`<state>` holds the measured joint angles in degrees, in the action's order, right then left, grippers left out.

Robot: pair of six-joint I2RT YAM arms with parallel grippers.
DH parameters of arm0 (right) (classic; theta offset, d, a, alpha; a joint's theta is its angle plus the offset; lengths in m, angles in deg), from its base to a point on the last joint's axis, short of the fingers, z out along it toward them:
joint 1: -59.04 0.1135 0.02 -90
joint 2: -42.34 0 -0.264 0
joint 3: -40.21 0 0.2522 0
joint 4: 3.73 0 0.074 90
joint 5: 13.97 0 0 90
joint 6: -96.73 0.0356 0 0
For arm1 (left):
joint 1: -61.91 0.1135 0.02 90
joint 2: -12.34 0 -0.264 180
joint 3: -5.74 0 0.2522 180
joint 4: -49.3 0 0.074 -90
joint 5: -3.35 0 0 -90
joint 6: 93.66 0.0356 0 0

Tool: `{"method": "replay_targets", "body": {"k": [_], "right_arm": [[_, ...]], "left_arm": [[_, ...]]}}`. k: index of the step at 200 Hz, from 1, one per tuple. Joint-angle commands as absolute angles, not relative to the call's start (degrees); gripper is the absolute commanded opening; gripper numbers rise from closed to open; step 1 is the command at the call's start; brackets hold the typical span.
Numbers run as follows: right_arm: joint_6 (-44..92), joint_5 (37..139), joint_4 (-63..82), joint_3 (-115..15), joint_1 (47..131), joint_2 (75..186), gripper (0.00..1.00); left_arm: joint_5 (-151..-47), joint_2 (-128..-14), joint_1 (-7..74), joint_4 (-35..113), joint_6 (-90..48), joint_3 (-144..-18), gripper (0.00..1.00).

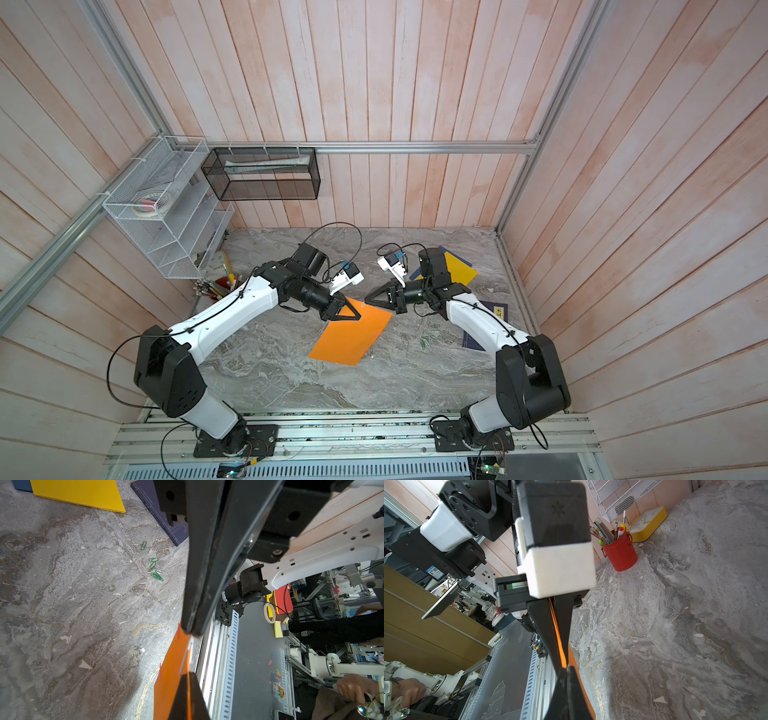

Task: Unclip the paperclips from the documents
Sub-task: Remove the paper clip from the document.

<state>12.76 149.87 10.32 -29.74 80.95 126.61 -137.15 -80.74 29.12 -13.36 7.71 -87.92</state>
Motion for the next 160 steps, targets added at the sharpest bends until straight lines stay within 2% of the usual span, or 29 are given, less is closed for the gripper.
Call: {"method": "replay_targets", "body": {"k": [1, 81, 160], "right_arm": [[13.24, 151.21, 8.64, -29.13, 80.46, 126.09, 0.02], [17.70, 149.42, 4.03, -27.19, 76.96, 124.66, 0.02], [23.84, 134.78, 4.50, -20.89, 69.97, 120.34, 0.01]], "left_arm": [[-136.74, -79.43, 28.87, -14.12, 8.70, -86.98, 0.00], [-135.43, -79.15, 28.94, -13.79, 8.56, -87.06, 0.00], [-133.50, -79.01, 29.35, -10.59, 6.73, -87.51, 0.00]]}}
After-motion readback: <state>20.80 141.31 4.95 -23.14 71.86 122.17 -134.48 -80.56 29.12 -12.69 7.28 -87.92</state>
